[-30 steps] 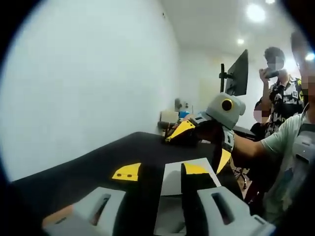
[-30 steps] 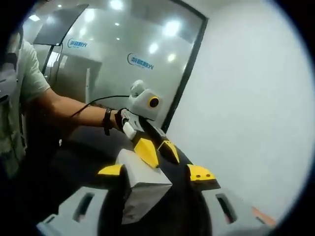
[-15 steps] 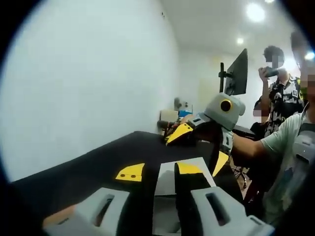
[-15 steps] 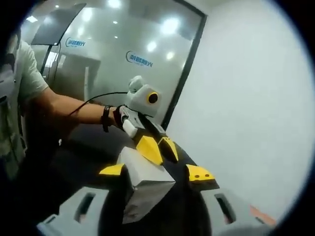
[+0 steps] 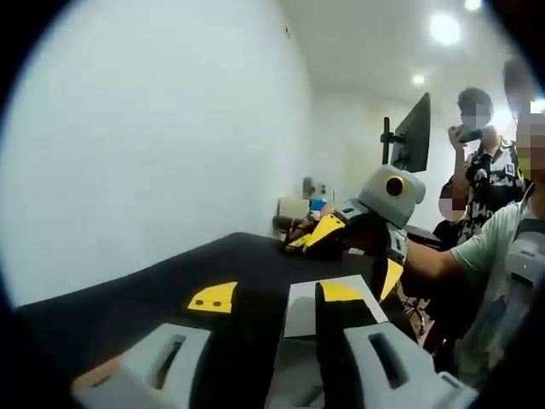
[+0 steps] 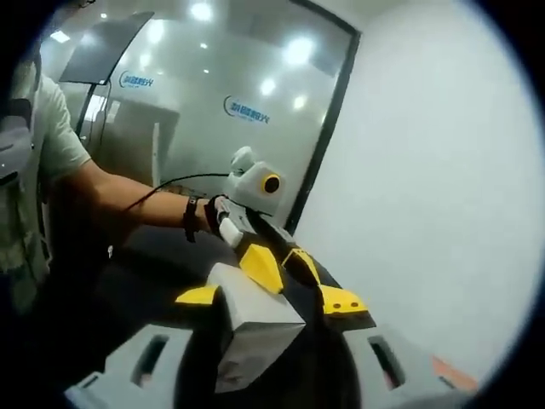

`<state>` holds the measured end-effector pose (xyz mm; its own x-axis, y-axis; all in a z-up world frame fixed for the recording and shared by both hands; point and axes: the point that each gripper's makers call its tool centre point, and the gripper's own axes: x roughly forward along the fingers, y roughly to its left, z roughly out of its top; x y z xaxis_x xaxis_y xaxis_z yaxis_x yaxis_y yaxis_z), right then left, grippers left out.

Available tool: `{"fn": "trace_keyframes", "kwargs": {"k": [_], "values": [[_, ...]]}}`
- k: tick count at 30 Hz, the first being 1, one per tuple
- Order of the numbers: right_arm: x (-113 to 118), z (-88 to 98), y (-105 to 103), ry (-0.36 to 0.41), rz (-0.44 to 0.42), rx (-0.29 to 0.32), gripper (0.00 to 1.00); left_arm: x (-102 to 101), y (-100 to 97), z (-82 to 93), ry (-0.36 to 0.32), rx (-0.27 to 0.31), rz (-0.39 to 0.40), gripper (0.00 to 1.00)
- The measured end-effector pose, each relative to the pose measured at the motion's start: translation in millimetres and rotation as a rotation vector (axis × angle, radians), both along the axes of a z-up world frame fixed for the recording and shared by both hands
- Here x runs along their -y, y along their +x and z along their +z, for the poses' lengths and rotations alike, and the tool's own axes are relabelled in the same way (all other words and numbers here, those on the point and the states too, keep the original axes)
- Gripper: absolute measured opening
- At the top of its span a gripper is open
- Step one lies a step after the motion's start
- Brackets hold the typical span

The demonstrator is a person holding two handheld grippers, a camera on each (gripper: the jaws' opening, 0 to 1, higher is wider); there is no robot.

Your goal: Assemble the cup parts correctly, then place the assembled cup into the box.

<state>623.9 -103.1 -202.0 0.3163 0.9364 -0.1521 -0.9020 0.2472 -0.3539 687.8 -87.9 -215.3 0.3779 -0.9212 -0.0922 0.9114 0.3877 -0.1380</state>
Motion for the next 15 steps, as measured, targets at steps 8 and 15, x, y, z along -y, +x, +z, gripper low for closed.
{"fn": "trace_keyframes", "kwargs": {"k": [8, 15], "values": [[3, 4.5, 7, 0.000, -0.025, 0.026, 0.40, -4, 7.4, -2.6, -0.037, -0.046, 0.013, 0.32], [0, 3.2, 2, -0.026, -0.003, 0.035, 0.38, -7, 14.1, -4.9, -0.052, -0.057, 0.024, 0.34]]}}
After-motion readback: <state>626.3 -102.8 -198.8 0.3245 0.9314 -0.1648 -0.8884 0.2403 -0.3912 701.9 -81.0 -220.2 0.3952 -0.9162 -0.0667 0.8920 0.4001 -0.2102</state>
